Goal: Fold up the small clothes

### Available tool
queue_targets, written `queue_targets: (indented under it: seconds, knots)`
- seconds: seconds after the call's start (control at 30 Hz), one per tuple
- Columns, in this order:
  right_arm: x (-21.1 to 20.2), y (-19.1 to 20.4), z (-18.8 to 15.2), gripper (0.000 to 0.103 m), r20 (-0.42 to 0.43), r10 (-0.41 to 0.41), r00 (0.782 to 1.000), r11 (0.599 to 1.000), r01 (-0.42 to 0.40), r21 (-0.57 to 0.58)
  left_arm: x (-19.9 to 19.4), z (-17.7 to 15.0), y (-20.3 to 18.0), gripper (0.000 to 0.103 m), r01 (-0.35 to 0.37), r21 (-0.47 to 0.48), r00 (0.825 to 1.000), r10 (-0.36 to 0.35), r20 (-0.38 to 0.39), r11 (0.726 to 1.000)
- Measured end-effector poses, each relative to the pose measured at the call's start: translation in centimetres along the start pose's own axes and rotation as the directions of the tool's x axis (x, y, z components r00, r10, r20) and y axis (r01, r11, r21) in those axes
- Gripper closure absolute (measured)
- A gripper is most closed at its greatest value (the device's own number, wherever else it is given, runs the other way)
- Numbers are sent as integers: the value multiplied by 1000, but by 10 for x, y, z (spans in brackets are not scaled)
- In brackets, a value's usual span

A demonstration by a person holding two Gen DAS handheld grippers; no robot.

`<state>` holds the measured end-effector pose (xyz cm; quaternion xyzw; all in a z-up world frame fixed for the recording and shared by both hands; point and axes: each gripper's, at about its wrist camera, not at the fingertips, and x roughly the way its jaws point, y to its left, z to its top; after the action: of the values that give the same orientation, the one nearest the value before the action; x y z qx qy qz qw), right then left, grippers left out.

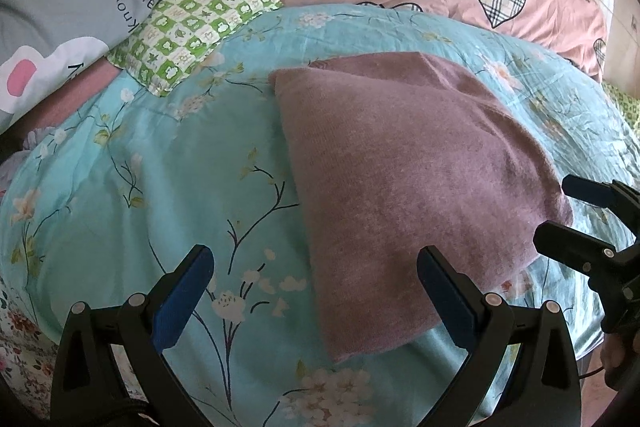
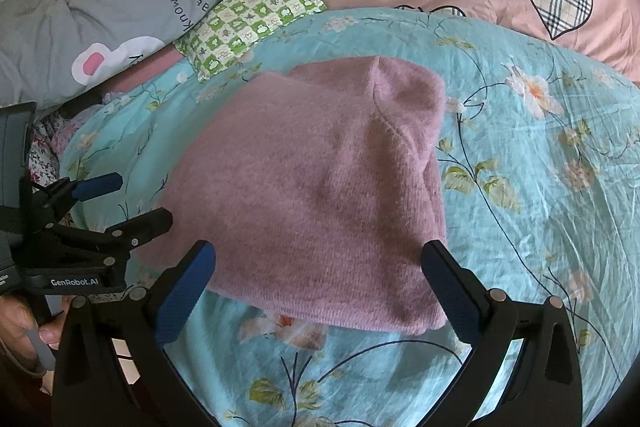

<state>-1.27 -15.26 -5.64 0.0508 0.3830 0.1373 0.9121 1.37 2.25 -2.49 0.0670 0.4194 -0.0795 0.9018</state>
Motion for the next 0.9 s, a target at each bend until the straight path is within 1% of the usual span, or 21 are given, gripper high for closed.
queue_targets:
  seconds: [0.43, 0.9]
  knots:
    - [0, -1, 4, 1, -1, 6, 1000, 1000, -6, 0, 1, 0, -5, 1, 0, 7, 1000, 0, -5, 1000]
    - [2, -3, 4, 1, -5, 5, 1000, 1000, -5, 1, 4, 0, 0, 1, 7, 0, 1000, -7, -9, 1000]
